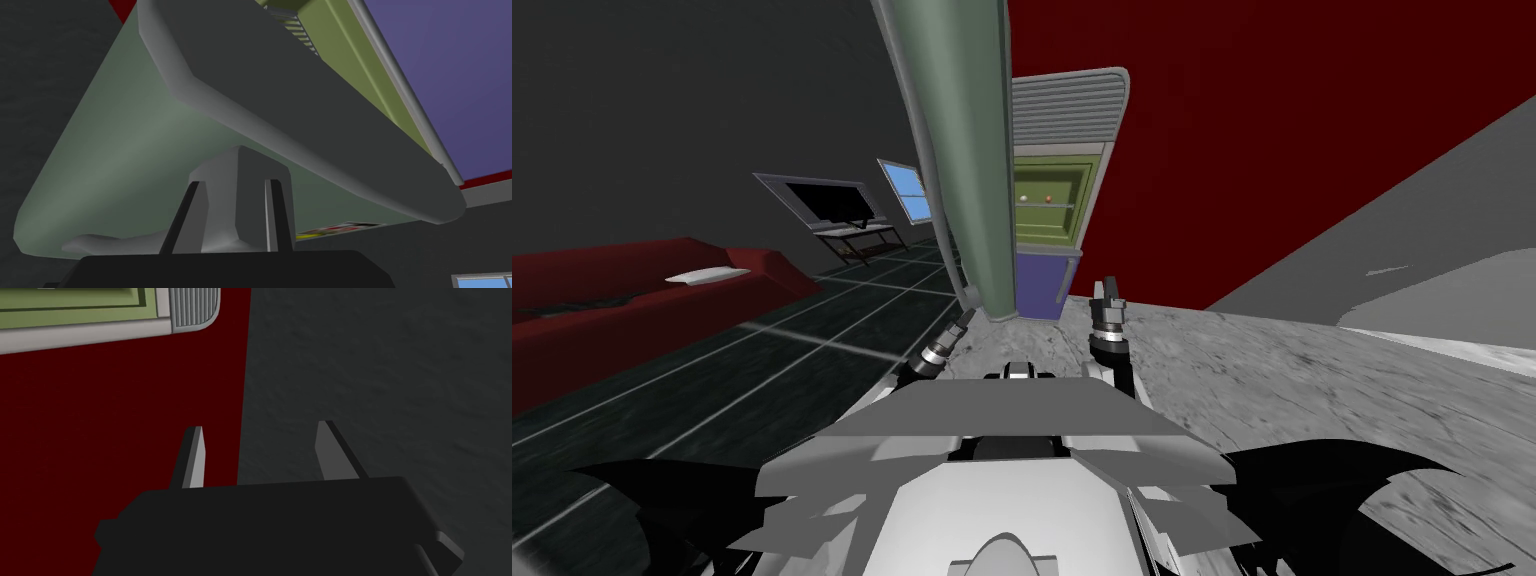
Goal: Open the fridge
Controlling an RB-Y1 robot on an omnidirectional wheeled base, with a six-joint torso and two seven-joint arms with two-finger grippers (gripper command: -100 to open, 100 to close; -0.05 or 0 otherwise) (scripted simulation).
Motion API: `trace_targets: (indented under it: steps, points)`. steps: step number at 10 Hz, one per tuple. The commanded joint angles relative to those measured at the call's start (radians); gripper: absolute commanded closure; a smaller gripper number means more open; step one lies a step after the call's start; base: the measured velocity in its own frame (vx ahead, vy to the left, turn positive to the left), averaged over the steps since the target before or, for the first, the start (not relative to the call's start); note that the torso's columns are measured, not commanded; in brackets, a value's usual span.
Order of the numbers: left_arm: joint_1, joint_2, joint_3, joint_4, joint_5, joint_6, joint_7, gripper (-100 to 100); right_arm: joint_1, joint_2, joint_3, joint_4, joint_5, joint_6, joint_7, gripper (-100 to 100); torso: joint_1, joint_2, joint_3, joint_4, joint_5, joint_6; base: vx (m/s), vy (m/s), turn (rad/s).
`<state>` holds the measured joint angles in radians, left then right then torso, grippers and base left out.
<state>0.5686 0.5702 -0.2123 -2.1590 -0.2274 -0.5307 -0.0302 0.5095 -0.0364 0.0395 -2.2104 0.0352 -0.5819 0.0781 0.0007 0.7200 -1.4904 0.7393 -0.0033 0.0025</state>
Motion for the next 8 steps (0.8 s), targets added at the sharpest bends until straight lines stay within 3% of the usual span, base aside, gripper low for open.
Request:
trace_targets:
  steps: [1,6,7,8]
  points:
    - [-0.007,0.018,0.000,-0.016,0.002,-0.022,0.010,100,0.000,0.000,0.000,0.000,0.000,0.000,0.000,0,0.000,0.000,0.000,0.001,0.000,0.000,-0.041,0.247,-0.102]
    - [0.005,0.066,-0.024,-0.033,-0.002,-0.068,0.031,100,0.000,0.000,0.000,0.000,0.000,0.000,0.000,0,0.002,0.000,-0.002,0.002,0.000,0.000,-0.022,0.258,-0.078]
    - [0.046,0.088,-0.024,-0.069,-0.004,-0.044,0.038,-100,0.000,0.000,0.000,0.000,0.000,0.000,0.000,0,0.002,0.000,-0.001,0.002,0.000,0.000,0.002,0.141,0.048]
    - [0.046,0.088,-0.024,-0.070,-0.004,-0.044,0.038,-100,0.000,0.000,0.000,0.000,0.000,0.000,0.000,0,-0.008,0.004,0.003,-0.001,0.000,-0.002,0.046,-0.019,0.090]
